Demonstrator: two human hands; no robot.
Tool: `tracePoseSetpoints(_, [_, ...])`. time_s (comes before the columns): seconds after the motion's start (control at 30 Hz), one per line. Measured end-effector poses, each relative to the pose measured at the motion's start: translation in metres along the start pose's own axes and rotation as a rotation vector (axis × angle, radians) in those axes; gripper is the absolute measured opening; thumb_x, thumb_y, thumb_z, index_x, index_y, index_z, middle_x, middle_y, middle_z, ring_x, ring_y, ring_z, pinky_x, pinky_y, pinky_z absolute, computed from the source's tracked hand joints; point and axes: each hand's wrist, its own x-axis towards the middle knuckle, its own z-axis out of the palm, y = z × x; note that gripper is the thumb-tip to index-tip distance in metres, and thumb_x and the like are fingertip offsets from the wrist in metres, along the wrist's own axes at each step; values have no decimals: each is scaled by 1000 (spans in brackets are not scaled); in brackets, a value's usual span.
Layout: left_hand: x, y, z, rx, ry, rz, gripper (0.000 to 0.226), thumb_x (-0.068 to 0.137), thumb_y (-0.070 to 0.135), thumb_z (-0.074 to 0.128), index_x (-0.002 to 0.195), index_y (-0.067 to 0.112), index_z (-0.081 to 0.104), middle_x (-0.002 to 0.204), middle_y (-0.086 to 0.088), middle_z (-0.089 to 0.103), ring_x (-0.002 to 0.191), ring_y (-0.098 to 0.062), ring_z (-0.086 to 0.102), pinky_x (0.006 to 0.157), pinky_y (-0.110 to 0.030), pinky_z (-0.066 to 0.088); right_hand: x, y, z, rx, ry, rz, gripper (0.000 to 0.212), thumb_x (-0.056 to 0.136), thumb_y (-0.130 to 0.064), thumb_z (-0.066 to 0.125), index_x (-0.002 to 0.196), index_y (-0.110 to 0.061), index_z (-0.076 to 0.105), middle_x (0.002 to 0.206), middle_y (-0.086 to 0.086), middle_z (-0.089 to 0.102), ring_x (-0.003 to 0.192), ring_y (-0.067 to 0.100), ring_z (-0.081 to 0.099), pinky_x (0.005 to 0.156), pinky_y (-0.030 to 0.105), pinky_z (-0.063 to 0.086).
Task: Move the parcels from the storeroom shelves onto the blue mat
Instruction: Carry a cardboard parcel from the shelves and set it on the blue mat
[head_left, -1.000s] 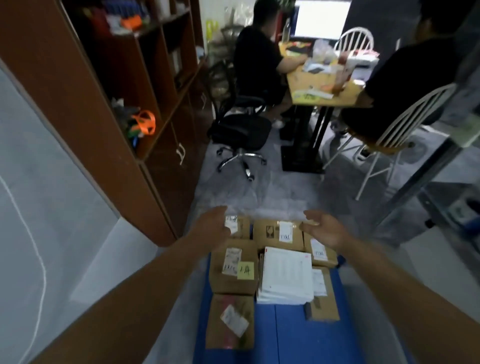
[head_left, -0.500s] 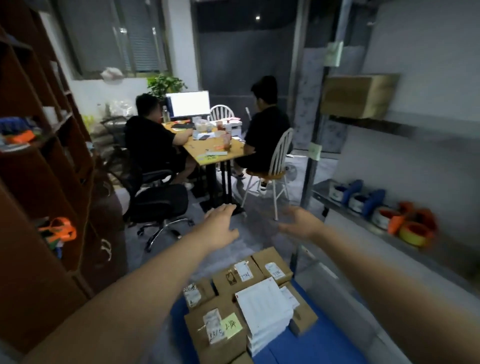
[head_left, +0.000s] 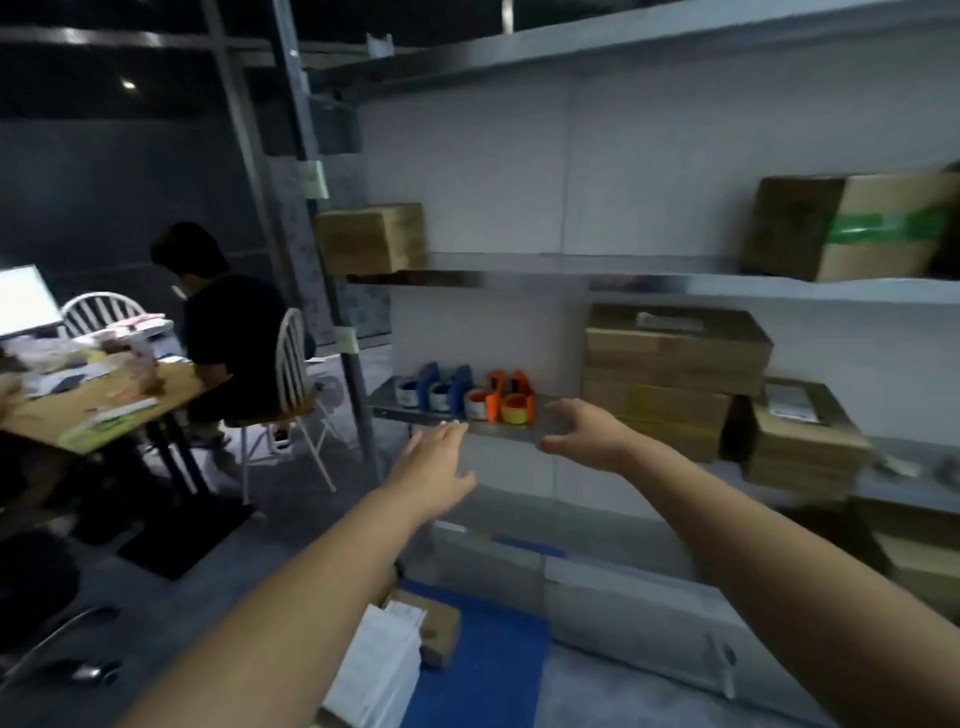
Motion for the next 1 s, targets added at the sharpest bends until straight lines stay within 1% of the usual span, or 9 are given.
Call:
tracePoseSetpoints(0.13, [33, 91, 33, -10, -39, 148, 71, 94, 37, 54, 153, 21, 18, 161, 0, 18, 147, -19, 15, 118, -35, 13, -41, 74, -47, 46, 67, 143, 73, 81, -41, 70, 145, -23, 39, 146, 4, 44, 132, 21, 44, 105, 35, 40])
tracePoseSetpoints(0.2, [49, 141, 55, -8, -79, 237, 71, 93, 37, 53, 153, 20, 18, 161, 1, 18, 148, -16, 14, 119, -34, 11, -65, 118, -73, 27, 106, 219, 74, 82, -41, 70, 145, -21, 38, 146, 5, 44, 132, 22, 44, 107, 36, 40])
tracePoseSetpoints(0.3, [72, 223, 89, -16, -131, 361, 71, 94, 36, 52, 154, 18, 17, 161, 1, 16, 148, -14, 11, 120, -34, 6, -112, 188, -112, 18, 169, 321, 72, 81, -39, 70, 144, -17, 40, 144, 6, 47, 129, 22, 47, 101, 31, 41])
tracePoseSetpoints(0.43, [88, 339, 147, -100, -196, 484, 71, 94, 34, 54, 153, 19, 19, 161, 0, 19, 148, -15, 14, 120, -34, 9, -183, 284, -158, -55, 218, 476, 77, 82, -44, 66, 148, -19, 35, 150, 9, 37, 139, 26, 30, 114, 40, 30])
tracePoseSetpoints(0.53, [92, 424, 201, -101, -264, 584, 71, 93, 33, 56, 153, 18, 20, 160, -2, 20, 148, -15, 13, 121, -35, 8, -241, 351, -182, -62, 270, 585, 78, 83, -44, 66, 150, -22, 31, 152, 8, 33, 142, 27, 23, 116, 43, 26])
tracePoseSetpoints(0.67, [82, 538, 254, -120, -325, 736, 71, 92, 34, 57, 152, 17, 23, 159, -2, 24, 147, -15, 18, 121, -36, 10, -322, 421, -211, -45, 337, 746, 77, 85, -40, 65, 150, -20, 30, 151, 9, 34, 141, 28, 25, 115, 42, 26])
tracePoseSetpoints(0.77, [70, 609, 280, -164, -374, 854, 70, 90, 33, 60, 150, 20, 28, 157, 0, 28, 146, -17, 23, 121, -37, 13, -374, 460, -231, 6, 446, 891, 72, 84, -38, 65, 147, -18, 36, 146, 10, 40, 137, 28, 31, 113, 42, 31])
tracePoseSetpoints(0.93, [63, 690, 318, -172, -457, 975, 70, 86, 35, 61, 148, 22, 31, 155, -1, 33, 142, -22, 30, 117, -39, 23, -441, 513, -253, 3, 498, 1093, 73, 84, -37, 65, 148, -17, 35, 146, 10, 41, 137, 29, 30, 113, 42, 30])
tracePoseSetpoints(1.0, [66, 718, 333, -182, -489, 996, 68, 85, 36, 61, 146, 23, 33, 152, -2, 38, 139, -23, 35, 117, -42, 27, -461, 533, -262, 46, 528, 1140, 73, 83, -39, 66, 147, -19, 37, 142, 8, 44, 135, 28, 34, 111, 43, 34])
